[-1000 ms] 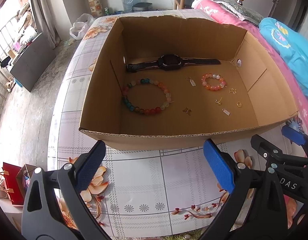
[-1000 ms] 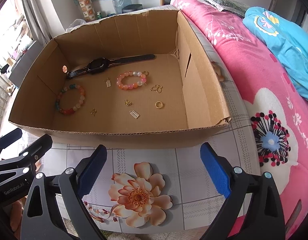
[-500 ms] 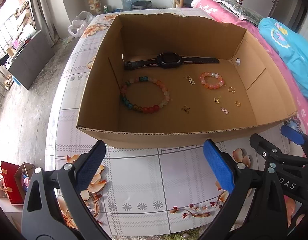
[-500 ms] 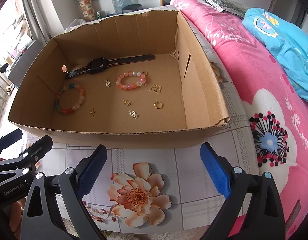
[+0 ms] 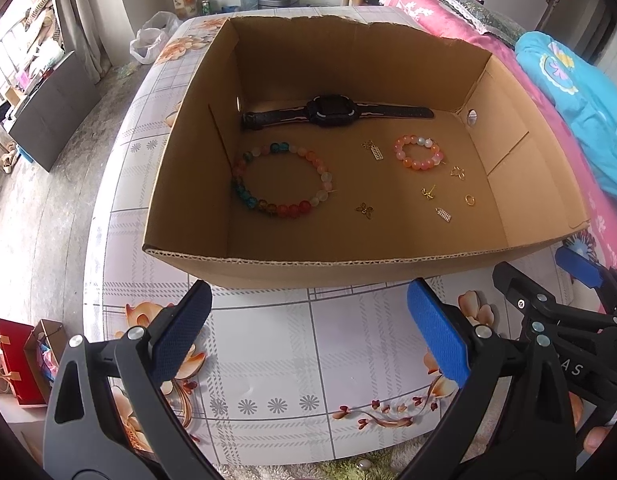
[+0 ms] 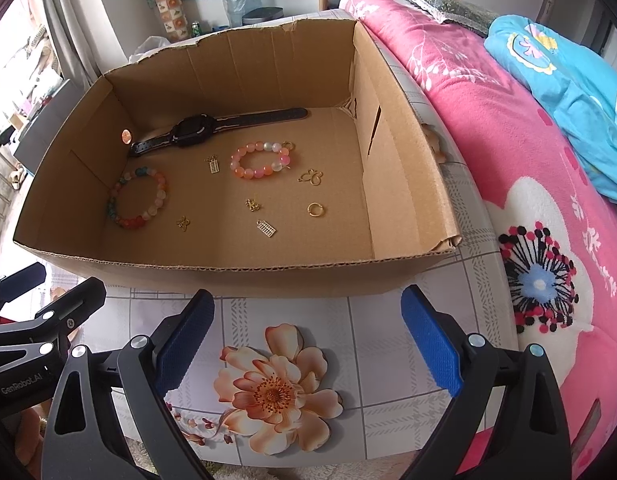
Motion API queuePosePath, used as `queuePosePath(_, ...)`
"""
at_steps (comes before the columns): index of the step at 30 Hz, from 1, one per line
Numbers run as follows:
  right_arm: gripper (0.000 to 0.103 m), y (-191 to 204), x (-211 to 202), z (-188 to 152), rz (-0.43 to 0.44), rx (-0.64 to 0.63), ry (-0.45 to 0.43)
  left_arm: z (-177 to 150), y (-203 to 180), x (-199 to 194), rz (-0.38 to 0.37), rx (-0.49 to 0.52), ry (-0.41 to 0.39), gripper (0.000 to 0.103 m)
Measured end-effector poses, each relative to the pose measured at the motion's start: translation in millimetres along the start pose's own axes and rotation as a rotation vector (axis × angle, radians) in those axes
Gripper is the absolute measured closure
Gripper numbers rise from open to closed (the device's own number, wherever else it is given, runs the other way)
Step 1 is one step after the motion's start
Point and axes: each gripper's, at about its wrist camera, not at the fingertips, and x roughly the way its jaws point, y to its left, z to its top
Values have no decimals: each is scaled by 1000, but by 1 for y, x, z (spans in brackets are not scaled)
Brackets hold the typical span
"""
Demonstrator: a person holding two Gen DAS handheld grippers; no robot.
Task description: Organize jewelry
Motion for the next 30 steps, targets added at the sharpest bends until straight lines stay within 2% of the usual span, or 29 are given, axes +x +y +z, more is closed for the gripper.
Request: queuePosePath(30, 11, 3, 1, 2, -3, 2, 0, 0, 0, 1, -2, 3, 1, 8)
